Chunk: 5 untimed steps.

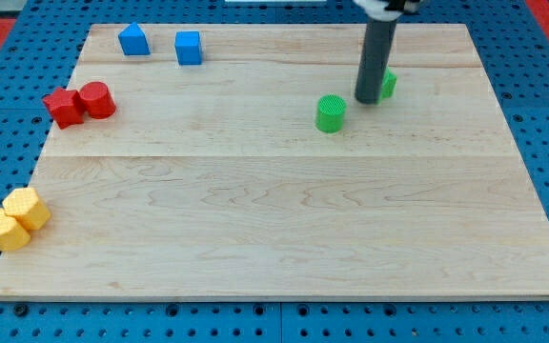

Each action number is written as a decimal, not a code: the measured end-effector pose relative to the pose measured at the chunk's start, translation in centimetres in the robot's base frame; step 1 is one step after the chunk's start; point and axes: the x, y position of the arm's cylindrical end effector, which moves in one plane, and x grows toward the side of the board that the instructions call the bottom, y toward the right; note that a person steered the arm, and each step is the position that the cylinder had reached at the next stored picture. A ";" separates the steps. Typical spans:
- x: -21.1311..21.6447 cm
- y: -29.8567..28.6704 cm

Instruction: Separate the green star and green circle from each other

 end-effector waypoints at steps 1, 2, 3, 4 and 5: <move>-3.6 2.3; -0.2 2.8; 3.2 -3.7; 7.0 -10.2; 10.5 -7.2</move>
